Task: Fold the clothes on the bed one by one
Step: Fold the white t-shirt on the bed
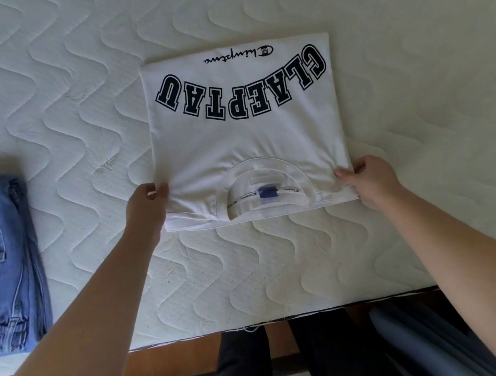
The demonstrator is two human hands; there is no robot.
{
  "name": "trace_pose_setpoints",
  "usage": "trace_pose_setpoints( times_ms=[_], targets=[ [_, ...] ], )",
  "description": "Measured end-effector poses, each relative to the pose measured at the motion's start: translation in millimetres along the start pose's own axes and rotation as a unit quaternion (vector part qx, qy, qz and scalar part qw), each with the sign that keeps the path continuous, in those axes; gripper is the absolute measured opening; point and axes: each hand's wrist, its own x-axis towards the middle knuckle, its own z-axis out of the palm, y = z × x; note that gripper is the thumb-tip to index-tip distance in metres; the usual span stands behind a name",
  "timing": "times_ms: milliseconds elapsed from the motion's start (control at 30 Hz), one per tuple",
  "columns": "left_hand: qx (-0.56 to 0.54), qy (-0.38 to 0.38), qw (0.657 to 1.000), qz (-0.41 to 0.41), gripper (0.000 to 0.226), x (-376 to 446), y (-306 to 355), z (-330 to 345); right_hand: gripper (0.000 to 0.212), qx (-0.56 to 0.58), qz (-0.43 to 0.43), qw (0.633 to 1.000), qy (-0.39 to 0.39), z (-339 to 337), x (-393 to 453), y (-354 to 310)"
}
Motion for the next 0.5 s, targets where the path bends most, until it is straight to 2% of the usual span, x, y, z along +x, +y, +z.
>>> trace_pose_setpoints(
  times_ms=[100, 200, 333, 500],
  targets=[
    [0.045, 0.009, 0.999, -0.006, 0.024, -1, -1, 7, 0.035, -0.012, -0.019, 1.0, 0.006, 4, -3, 0],
    [0.096, -0.05, 0.994, -0.003, 0.039, -1, 3, 6, 0.033, -0.026, -0.032, 0.999, 0.012, 8, -7, -3],
    [0.03, -0.132, 0.99, -0.044, 0.027, -5, -16, -4, 0.038, -0.033, -0.036, 0.999, 0.006, 13, -12, 5],
    [-0.086, -0.137, 0.984, -0.075, 0.016, -12, -36, -5, 0.035, -0.04, -0.029, 0.998, 0.03, 17, -19, 11]
  ],
)
